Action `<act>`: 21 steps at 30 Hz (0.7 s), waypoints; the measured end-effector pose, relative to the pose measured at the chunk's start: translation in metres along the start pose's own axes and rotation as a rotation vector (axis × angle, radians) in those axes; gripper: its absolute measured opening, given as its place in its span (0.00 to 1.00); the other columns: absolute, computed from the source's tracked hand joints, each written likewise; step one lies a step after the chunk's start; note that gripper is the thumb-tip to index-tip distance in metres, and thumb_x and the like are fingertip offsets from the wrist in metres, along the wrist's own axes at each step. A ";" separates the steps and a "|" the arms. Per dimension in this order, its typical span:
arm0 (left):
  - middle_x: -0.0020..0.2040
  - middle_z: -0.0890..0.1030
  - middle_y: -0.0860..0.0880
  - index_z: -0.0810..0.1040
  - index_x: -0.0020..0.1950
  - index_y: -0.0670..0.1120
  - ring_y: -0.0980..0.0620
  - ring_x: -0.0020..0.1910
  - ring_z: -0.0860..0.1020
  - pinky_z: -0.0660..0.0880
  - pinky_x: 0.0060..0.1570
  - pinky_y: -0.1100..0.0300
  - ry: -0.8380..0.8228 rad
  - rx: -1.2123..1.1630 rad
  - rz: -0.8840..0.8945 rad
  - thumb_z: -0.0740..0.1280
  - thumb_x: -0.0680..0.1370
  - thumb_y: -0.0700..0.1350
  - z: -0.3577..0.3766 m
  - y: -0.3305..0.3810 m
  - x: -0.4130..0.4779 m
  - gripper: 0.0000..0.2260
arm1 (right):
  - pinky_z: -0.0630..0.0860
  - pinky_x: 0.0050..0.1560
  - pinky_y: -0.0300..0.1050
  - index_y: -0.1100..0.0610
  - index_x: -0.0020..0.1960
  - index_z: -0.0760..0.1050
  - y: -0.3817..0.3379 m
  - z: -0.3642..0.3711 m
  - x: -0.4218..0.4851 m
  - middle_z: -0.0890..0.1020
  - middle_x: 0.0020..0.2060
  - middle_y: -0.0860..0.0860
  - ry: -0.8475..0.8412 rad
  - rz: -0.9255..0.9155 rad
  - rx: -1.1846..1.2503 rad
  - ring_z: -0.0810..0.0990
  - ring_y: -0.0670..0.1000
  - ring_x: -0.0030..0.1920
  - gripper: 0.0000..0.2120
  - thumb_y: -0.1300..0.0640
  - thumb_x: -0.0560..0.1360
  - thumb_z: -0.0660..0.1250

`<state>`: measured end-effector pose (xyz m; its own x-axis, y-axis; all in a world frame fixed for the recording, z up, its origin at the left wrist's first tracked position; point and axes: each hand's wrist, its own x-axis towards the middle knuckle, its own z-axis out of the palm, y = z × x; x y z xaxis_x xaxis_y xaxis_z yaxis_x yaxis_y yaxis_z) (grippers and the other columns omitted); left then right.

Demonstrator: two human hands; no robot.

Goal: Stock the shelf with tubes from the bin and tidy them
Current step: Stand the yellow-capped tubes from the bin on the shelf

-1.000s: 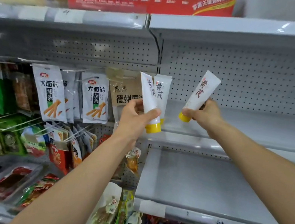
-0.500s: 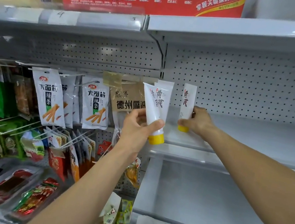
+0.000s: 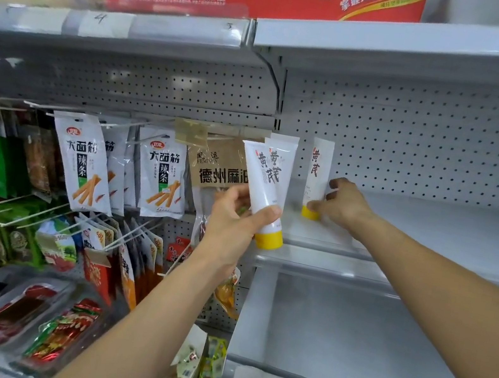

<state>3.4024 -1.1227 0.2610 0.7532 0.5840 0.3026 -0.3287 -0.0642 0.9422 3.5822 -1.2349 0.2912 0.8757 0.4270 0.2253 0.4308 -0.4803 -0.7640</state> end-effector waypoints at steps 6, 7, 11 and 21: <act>0.58 0.80 0.48 0.73 0.58 0.49 0.48 0.58 0.79 0.78 0.56 0.50 -0.054 0.036 0.060 0.76 0.71 0.38 0.012 0.006 -0.008 0.20 | 0.71 0.33 0.34 0.57 0.48 0.77 -0.012 -0.029 -0.059 0.79 0.37 0.53 -0.187 -0.235 0.239 0.76 0.48 0.36 0.08 0.67 0.72 0.70; 0.58 0.80 0.48 0.73 0.58 0.49 0.49 0.58 0.79 0.78 0.55 0.52 -0.054 0.048 0.085 0.76 0.70 0.38 0.017 0.008 -0.009 0.20 | 0.70 0.33 0.35 0.58 0.50 0.78 -0.014 -0.034 -0.070 0.80 0.39 0.53 -0.334 -0.265 0.223 0.77 0.46 0.36 0.10 0.67 0.71 0.71; 0.57 0.79 0.48 0.71 0.57 0.49 0.52 0.58 0.79 0.77 0.58 0.54 -0.027 0.063 0.141 0.75 0.71 0.37 0.042 0.015 -0.010 0.20 | 0.69 0.37 0.40 0.58 0.55 0.78 -0.018 -0.043 -0.091 0.79 0.40 0.50 -0.504 -0.306 0.166 0.76 0.46 0.39 0.20 0.59 0.63 0.74; 0.58 0.79 0.49 0.73 0.65 0.46 0.52 0.57 0.78 0.76 0.60 0.55 -0.147 0.346 0.141 0.70 0.76 0.47 0.063 0.013 0.002 0.18 | 0.76 0.39 0.35 0.55 0.45 0.78 -0.001 -0.048 -0.080 0.83 0.39 0.50 -0.109 -0.242 0.111 0.80 0.44 0.38 0.09 0.60 0.68 0.76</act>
<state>3.4357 -1.1736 0.2829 0.7964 0.4292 0.4261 -0.2427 -0.4185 0.8752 3.5223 -1.3054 0.3026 0.7189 0.6019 0.3477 0.5930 -0.2701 -0.7586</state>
